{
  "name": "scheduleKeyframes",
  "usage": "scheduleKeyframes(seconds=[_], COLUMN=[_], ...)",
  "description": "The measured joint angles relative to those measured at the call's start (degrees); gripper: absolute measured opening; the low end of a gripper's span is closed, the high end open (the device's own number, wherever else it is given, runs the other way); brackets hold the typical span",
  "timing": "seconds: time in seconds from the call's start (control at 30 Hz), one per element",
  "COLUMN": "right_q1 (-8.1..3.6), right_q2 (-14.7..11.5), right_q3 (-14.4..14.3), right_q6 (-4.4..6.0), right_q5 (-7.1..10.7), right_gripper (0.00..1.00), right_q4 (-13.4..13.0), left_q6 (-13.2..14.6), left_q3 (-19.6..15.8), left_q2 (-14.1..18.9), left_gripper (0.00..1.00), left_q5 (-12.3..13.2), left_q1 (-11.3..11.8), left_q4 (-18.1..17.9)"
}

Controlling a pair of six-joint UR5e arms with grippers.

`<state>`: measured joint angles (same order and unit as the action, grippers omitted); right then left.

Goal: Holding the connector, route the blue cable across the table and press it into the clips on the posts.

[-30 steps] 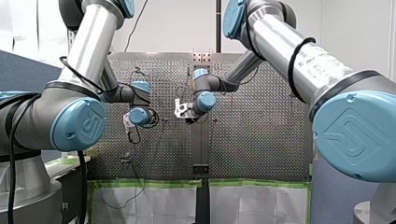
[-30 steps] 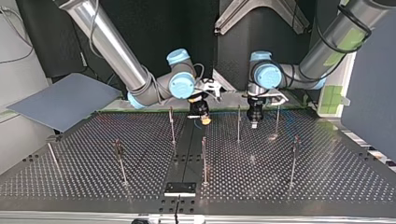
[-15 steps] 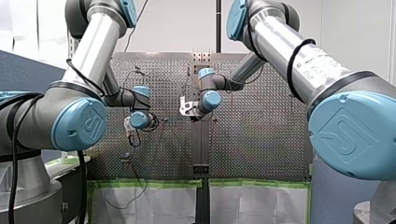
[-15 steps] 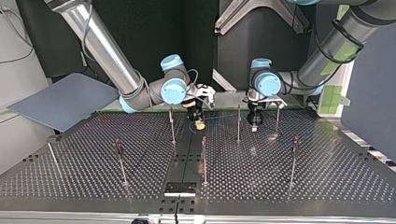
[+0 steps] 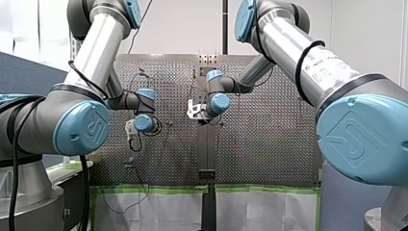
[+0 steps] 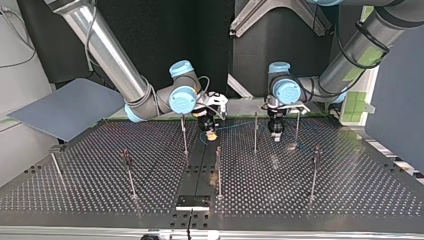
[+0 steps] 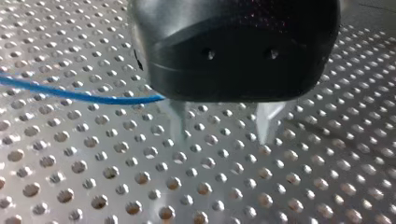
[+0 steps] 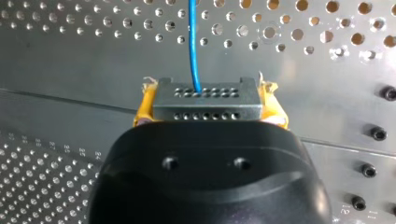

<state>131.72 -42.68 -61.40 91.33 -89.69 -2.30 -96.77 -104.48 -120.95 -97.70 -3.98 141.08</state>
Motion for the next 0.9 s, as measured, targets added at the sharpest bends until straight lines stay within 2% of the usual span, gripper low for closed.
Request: scheduleKeyframes(seconds=[0.17, 0.33, 0.47, 0.63, 0.77, 0.9], right_q1=[-0.02, -0.14, -0.45, -0.57, -0.42, -0.31], right_q2=[0.0, 0.0, 0.0, -0.01, -0.01, -0.01], right_q3=[0.01, 0.02, 0.01, 0.0, 0.0, 0.0], right_q6=[0.0, 0.0, 0.0, -0.01, -0.1, -0.18], right_q5=[0.08, 0.17, 0.2, 0.16, 0.19, 0.2], right_gripper=[0.0, 0.0, 0.0, 0.0, 0.0, 0.0], right_q4=[0.04, 0.08, 0.12, 0.15, 0.32, 0.48], left_q6=[2.35, 2.86, 1.86, -0.21, -1.72, -3.25], left_q3=[-0.04, -1.22, -2.91, -5.15, -7.19, -9.1], left_q2=[0.08, 1.38, 3.08, 5.32, 7.35, 9.26], left_gripper=[1.0, 1.0, 1.0, 1.0, 1.0, 1.0], left_q5=[-2.7, -5.01, -5.65, -4.93, -3.73, -4.56], left_q1=[-0.33, -1.05, -1.48, -2.34, -3.47, -5.13], left_q4=[2.69, 5.07, 6.09, 4.89, 4.78, 5.57])
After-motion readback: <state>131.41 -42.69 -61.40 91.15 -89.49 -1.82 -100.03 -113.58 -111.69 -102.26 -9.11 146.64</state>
